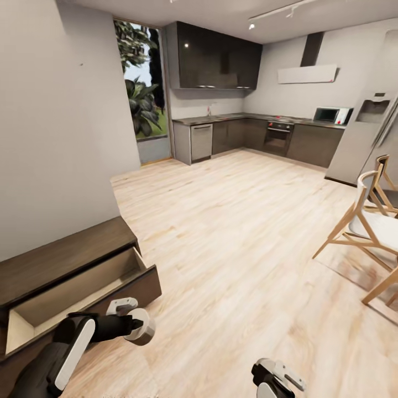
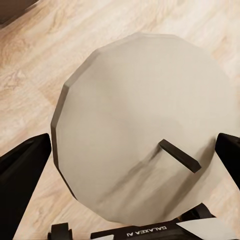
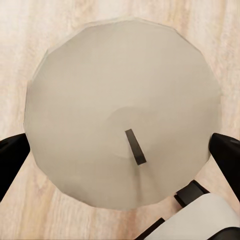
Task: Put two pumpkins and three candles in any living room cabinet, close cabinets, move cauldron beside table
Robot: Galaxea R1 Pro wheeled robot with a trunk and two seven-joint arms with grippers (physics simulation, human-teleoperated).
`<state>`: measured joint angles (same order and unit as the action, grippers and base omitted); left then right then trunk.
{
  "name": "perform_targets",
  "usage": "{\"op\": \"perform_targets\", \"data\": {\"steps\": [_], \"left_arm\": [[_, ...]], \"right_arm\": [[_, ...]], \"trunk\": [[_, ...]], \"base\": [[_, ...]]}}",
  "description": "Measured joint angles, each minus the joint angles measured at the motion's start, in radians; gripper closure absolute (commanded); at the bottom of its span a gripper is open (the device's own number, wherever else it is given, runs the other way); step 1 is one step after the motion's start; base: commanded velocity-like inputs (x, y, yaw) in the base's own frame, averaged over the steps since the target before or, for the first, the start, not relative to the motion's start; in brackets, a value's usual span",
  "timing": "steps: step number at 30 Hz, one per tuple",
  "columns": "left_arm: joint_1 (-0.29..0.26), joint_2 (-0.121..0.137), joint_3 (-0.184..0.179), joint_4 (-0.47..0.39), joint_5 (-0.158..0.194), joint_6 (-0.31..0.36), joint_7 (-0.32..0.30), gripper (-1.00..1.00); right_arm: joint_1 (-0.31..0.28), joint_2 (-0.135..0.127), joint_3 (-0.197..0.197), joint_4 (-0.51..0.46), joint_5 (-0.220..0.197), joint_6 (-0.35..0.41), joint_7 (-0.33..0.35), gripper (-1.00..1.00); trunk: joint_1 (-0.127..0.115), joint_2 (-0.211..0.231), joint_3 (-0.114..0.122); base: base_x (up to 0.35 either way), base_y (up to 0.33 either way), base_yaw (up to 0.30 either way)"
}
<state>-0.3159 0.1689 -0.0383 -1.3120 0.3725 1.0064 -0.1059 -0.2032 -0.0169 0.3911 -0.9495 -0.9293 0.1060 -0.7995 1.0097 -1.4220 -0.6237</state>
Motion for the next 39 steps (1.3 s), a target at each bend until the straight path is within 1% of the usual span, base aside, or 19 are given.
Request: {"op": "perform_targets", "data": {"steps": [2, 20, 22, 23, 25, 39], "left_arm": [[0.0, 0.0, 0.0, -0.001, 0.0, 0.0, 0.0, 1.0], [0.0, -0.001, 0.0, -0.001, 0.001, 0.004, 0.001, 1.0], [0.0, -0.009, 0.0, -0.001, 0.001, 0.004, 0.001, 1.0], [0.0, -0.012, -0.001, -0.001, 0.007, 0.005, 0.001, 1.0], [0.0, -0.016, -0.001, -0.001, 0.0, 0.006, 0.001, 1.0], [0.0, -0.021, -0.001, -0.001, -0.003, 0.005, 0.001, 1.0]], "right_arm": [[0.0, 0.0, 0.0, 0.0, 0.0, 0.0, 0.0, 1.0], [0.0, 0.0, 0.0, 0.0, 0.0, 0.001, 0.0, 1.0], [0.0, 0.0, 0.0, 0.0, 0.0, 0.001, 0.0, 1.0], [0.0, 0.0, 0.0, 0.0, 0.0, 0.001, 0.0, 1.0], [0.0, 0.0, 0.0, 0.0, 0.0, 0.001, 0.0, 1.0], [0.0, 0.0, 0.0, 0.0, 0.0, 0.002, 0.001, 1.0]], "trunk": [[0.0, 0.0, 0.0], [-0.069, 0.126, 0.056], [-0.077, 0.14, 0.063], [-0.08, 0.147, 0.066], [-0.088, 0.161, 0.072], [-0.142, 0.259, 0.116]], "base": [[0.01, -0.004, 0.292], [0.001, 0.0, 0.292], [0.0, 0.0, 0.292], [0.0, 0.0, 0.292], [0.0, 0.0, 0.292], [0.0, 0.0, 0.292]]}}
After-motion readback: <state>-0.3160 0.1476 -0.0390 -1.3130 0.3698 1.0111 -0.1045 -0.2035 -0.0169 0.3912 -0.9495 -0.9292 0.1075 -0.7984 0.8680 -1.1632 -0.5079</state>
